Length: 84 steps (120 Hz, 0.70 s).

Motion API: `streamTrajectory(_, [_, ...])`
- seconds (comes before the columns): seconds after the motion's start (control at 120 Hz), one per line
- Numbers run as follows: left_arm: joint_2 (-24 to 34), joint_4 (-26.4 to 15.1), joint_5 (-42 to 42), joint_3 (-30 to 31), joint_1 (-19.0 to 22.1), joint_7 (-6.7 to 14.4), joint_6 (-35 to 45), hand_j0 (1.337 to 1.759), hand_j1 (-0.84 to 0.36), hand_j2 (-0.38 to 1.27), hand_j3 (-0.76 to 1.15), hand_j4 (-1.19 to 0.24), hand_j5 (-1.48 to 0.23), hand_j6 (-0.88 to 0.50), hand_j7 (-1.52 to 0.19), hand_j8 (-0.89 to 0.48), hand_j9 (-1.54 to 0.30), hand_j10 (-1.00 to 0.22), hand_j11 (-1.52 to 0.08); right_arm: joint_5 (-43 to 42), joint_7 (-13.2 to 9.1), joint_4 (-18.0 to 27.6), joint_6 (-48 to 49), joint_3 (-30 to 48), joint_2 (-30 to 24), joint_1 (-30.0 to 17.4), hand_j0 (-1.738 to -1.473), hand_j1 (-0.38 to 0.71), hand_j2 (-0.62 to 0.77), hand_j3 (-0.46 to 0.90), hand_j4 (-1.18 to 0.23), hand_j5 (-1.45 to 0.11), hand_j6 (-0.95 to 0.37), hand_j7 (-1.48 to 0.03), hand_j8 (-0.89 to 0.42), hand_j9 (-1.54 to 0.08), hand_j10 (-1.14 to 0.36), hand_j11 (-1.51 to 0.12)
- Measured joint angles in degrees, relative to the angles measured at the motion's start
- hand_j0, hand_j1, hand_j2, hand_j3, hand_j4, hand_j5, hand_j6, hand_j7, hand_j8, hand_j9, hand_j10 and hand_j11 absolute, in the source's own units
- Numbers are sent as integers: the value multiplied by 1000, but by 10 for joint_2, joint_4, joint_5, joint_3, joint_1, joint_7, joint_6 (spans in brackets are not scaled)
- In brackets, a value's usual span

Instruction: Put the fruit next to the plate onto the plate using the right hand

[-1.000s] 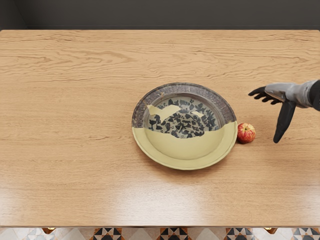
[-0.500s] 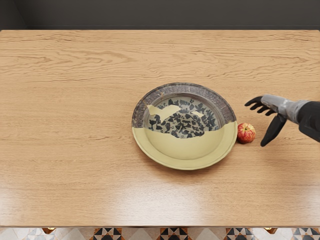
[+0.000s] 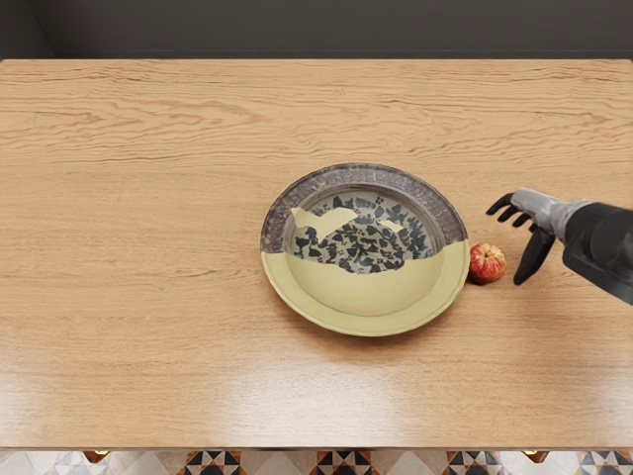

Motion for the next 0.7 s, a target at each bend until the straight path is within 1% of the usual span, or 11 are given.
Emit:
streamTrajectory(0.133, [0,0,0,0,0,0,0,1658,349,0,0,0,0,0,0,0,0,0,0,-5,-4,1,-54,2,22,-21,-1658,-19,-53,0,-279,-360,-280,-359,-279,-360,-279,-360])
streamTrajectory(0.267, [0,0,0,0,0,0,0,1658,349,0,0,0,0,0,0,0,0,0,0,-7,-5,1,-87,1,31,-40,-1658,-16,-53,0,-281,-363,-282,-362,-281,-362,-281,-362])
streamTrajectory(0.442, [0,0,0,0,0,0,0,1658,349,0,0,0,0,0,0,0,0,0,0,-9,-6,1,-106,1,42,-56,-1658,-15,-54,0,-282,-364,-283,-364,-282,-364,-282,-364])
streamTrajectory(0.608, [0,0,0,0,0,0,0,1658,349,0,0,0,0,0,0,0,0,0,0,-9,-6,1,-115,0,52,-61,-1658,-12,-54,0,-284,-368,-285,-367,-285,-367,-284,-367])
streamTrajectory(0.7, [0,0,0,0,0,0,0,1658,349,0,0,0,0,0,0,0,0,0,0,-9,-6,1,-117,-1,53,-62,-1658,9,-58,0,-301,-390,-302,-389,-302,-389,-301,-389])
